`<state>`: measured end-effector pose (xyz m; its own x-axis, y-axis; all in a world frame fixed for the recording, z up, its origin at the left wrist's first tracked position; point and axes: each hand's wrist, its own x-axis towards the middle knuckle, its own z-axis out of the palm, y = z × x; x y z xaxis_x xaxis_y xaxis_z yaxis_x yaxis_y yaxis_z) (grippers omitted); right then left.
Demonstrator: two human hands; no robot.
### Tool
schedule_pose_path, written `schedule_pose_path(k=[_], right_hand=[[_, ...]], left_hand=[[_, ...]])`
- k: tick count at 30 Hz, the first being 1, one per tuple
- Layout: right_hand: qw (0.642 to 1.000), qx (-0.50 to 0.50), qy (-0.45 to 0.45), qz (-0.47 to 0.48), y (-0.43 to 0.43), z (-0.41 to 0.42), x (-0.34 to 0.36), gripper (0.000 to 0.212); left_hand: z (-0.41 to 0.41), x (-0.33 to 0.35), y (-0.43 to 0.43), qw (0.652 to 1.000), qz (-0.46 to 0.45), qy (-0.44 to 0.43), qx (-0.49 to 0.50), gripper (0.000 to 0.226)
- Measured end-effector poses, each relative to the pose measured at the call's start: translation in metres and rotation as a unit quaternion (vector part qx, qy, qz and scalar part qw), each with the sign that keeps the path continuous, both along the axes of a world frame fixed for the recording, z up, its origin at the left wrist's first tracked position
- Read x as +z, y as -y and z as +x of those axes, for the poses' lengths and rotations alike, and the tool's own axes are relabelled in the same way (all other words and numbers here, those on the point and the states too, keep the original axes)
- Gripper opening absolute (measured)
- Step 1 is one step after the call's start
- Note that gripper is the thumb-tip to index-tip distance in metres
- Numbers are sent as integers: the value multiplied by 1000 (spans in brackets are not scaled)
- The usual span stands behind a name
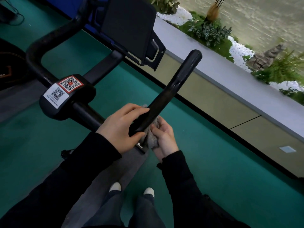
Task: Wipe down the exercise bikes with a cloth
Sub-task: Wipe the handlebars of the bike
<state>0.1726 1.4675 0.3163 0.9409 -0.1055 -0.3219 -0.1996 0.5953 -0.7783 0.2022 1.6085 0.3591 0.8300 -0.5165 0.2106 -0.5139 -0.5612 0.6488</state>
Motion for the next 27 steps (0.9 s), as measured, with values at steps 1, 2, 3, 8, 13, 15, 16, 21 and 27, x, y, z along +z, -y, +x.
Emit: schedule_pose_path(k=[1, 2, 3, 8, 13, 15, 16, 21, 27], right_hand=[[1000, 7, 1, 2, 2, 5, 2, 34], [1000, 9, -2, 3, 4, 9, 3, 36], [1000, 9, -5, 4, 4, 11, 3, 37], [1000, 11, 14, 1, -1, 5, 0, 39], [999, -14, 8, -43, 4, 1, -1, 33], [997, -26, 2, -68, 6, 0, -1, 30], [997, -30, 0, -73, 6, -2, 0, 29], [997, -33, -10, -74, 7, -5, 4, 28], [991, -79, -24, -101, 17, 8, 4, 30]], left_hand=[[0, 0, 0, 1000, 2, 1, 0, 61], [0, 0, 0, 1000, 3, 1, 1, 61], [0, 1, -1, 1000, 4, 1, 2, 61], [0, 1, 0, 1000, 4, -9, 4, 63], [2, 1, -1, 1000, 7, -23, -3, 67], [2, 1, 0, 1000, 1, -27, -1, 66], [2, 1, 0, 1000, -4, -30, 4, 64], [2, 0, 8, 999, -5, -39, 27, 54], [4, 4, 26, 993, 49, -33, 106, 61]])
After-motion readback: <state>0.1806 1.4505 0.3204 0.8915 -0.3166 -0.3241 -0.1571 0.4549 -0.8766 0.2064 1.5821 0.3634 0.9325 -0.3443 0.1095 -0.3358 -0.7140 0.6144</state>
